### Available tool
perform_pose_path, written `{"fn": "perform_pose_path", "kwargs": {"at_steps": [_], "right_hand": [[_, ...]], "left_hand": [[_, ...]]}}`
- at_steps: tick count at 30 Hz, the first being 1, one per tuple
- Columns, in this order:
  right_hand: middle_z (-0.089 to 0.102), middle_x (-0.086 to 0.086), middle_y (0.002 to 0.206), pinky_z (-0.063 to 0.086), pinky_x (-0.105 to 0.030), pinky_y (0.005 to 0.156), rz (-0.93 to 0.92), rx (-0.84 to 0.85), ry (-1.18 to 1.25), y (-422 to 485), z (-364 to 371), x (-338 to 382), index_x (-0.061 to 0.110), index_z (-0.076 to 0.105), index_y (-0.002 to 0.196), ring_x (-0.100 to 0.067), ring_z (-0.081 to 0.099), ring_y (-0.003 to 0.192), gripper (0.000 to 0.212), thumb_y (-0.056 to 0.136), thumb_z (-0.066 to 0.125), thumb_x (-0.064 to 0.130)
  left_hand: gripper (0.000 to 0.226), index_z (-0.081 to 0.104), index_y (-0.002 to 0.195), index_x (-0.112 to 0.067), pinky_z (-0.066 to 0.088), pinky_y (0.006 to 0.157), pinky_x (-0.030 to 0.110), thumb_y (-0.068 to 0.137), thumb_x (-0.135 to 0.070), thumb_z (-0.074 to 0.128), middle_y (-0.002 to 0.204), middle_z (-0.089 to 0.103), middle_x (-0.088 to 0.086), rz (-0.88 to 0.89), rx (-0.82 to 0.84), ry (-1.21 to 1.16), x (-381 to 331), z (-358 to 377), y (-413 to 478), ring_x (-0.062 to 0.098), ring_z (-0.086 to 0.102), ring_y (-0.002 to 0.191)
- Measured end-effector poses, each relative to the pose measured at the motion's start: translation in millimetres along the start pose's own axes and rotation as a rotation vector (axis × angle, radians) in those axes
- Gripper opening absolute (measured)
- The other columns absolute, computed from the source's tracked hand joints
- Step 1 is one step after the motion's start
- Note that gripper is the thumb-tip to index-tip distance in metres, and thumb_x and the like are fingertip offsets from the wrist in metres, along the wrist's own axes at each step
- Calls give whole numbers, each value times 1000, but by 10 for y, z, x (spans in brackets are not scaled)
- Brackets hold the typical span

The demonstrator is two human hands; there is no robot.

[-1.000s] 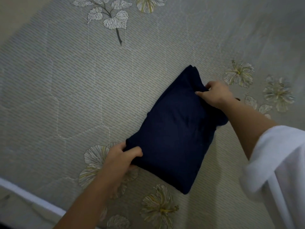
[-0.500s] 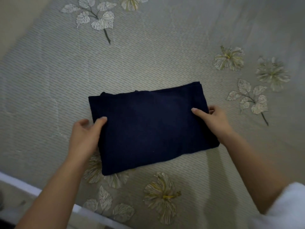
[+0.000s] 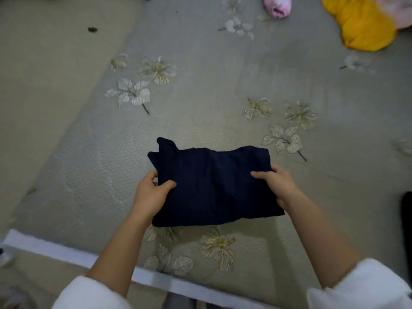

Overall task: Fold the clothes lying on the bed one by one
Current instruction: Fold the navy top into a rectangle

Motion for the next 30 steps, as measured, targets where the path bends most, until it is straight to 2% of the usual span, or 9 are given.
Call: {"fn": "perform_pose_path", "kwargs": {"at_steps": [6,9,12,15,17,20,24,27,30], "right_hand": [[70,-3,101,54,-38,79,-70,-117,177,-1081,-757,197,24,66,97,-24,67,92,26,81,70,5],[70,-3,104,53,-44,86,-126,-169,245,-1537,-1205,225,23,66,101,-27,66,95,27,81,70,5],[69,-4,105,53,-45,85,-184,-232,336,-1918,-1648,164,23,65,99,-28,65,94,26,83,68,3],[67,-4,110,53,-46,86,-221,-321,429,-2235,-2138,14,20,64,114,-29,64,98,35,82,70,6],[67,-4,113,54,-42,80,-249,-386,498,-2412,-2486,-128,20,62,120,-28,64,100,41,82,71,7],[68,-6,114,53,-38,80,-293,-495,600,-2653,-3024,-387,20,63,120,-28,64,101,41,82,69,5],[69,-5,112,52,-45,90,-317,-616,675,-2884,-3779,-799,21,63,120,-28,64,101,42,82,70,4],[69,-6,111,52,-46,91,-309,-671,728,-2947,-4357,-1170,20,63,117,-28,65,100,39,82,67,3],[68,-3,112,53,-41,85,-277,-673,774,-2919,-4912,-1528,23,62,119,-28,64,101,40,84,67,6]], "left_hand": [[29,58,113,-20,52,64,30,85,-20,66,94,67,6,143,152,141,-787,158,-721,21,66,83],[30,58,113,-20,55,67,36,84,-21,66,95,68,7,217,262,215,-1101,395,-1037,22,68,82],[28,58,112,-22,56,72,40,85,-20,66,95,68,6,305,367,269,-1393,756,-1306,22,68,82],[23,54,108,-25,51,61,30,88,-16,63,95,65,4,385,491,295,-1659,1258,-1630,19,65,81],[22,55,107,-23,51,59,29,89,-12,62,94,66,5,442,577,329,-1803,1631,-1867,20,66,80],[29,56,115,-19,58,68,39,87,-15,64,98,68,9,521,675,410,-1935,2235,-2202,24,69,81],[30,52,117,-24,58,72,46,89,-18,64,96,69,9,577,765,453,-1929,3125,-2631,26,70,79],[27,51,116,-23,57,67,42,92,-16,61,94,68,10,619,827,491,-1810,3855,-2949,26,70,78],[28,50,119,-21,51,55,30,93,-16,60,86,67,7,654,855,540,-1650,4604,-3223,21,68,70]]}}
Point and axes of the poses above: each hand's wrist, its own y-axis towards the middle knuckle, its own z-axis out of the palm, x = y × z, the point moved 5 cm from there along y, towards the middle knuckle
